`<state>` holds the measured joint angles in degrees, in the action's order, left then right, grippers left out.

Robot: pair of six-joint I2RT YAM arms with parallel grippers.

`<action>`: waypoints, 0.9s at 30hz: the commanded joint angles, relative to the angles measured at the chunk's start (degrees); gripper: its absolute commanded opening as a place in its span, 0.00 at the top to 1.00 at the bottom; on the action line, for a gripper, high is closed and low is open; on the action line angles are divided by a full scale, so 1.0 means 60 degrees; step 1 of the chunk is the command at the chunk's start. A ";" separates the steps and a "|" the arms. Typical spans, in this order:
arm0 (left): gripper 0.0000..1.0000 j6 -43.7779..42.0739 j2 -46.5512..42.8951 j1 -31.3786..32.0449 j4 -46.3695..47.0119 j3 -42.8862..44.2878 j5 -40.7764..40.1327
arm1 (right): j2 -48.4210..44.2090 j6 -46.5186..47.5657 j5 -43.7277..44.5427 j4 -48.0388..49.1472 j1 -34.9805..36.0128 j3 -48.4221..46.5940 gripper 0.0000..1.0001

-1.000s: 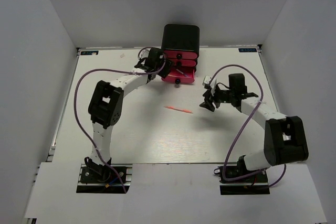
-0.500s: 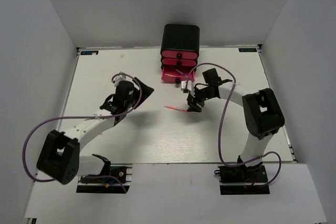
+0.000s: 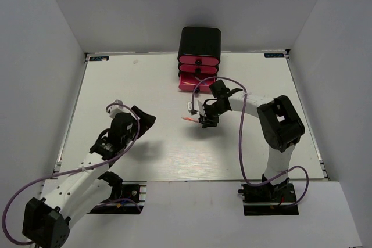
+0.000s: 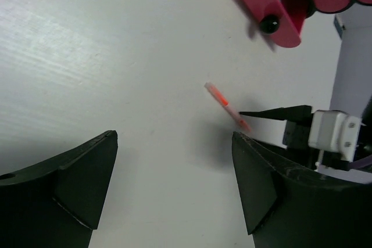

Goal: Sort the stationery into containers
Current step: Pick up the pen from the center of the board.

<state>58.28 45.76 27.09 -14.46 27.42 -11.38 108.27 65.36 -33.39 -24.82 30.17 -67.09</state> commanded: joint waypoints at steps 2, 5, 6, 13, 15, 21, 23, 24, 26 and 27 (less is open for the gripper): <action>0.11 0.0334 -0.0784 -0.0018 -0.0974 -0.0555 -0.0096 | 0.0163 0.0152 0.0847 -0.0039 0.0171 -0.0054 0.58; 0.11 0.0335 -0.1121 -0.0018 -0.1062 -0.0644 -0.0096 | 0.0207 0.0063 0.1023 -0.0053 0.0186 -0.0068 0.77; 0.11 0.0335 -0.1122 -0.0018 -0.1062 -0.0644 -0.0096 | 0.0193 0.0078 0.1110 -0.0068 0.0171 -0.0083 0.82; 0.11 0.0057 -0.1020 -0.0018 -0.1062 -0.0556 0.0225 | 0.0090 -0.0361 0.1258 -0.0156 -0.0004 -0.0756 1.00; 0.11 0.0057 -0.1020 -0.0018 -0.1062 -0.0556 0.0329 | -0.0186 -0.0713 0.1287 0.0252 -0.0179 -0.1209 1.00; 0.11 -0.0031 -0.1020 -0.0018 -0.0974 -0.0644 0.0607 | 0.0103 -0.1182 0.1609 0.0533 -0.0766 -0.3494 1.00; 0.11 -0.0031 -0.1020 -0.0018 -0.0974 -0.0731 0.0695 | 0.0338 -0.1124 0.1682 0.0460 -0.0942 -0.4242 1.00; 0.11 -0.0031 -0.1020 -0.0018 -0.0887 -0.0732 0.0796 | 0.0455 -0.1036 0.1697 0.0474 -0.0957 -0.4461 1.00; 0.11 -0.0031 -0.1020 -0.0018 -0.0799 -0.0732 0.0797 | 0.0661 -0.1006 0.1726 0.0533 -0.1030 -0.4726 1.00; 0.11 -0.0031 -0.1020 -0.0018 -0.0798 -0.0732 0.0899 | 0.0864 -0.0992 0.1756 0.0605 -0.1059 -0.4886 1.00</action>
<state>58.89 39.92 27.09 -20.10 23.22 -7.68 110.10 59.94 -23.79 -21.17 23.94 -94.19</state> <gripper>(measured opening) 0.889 0.042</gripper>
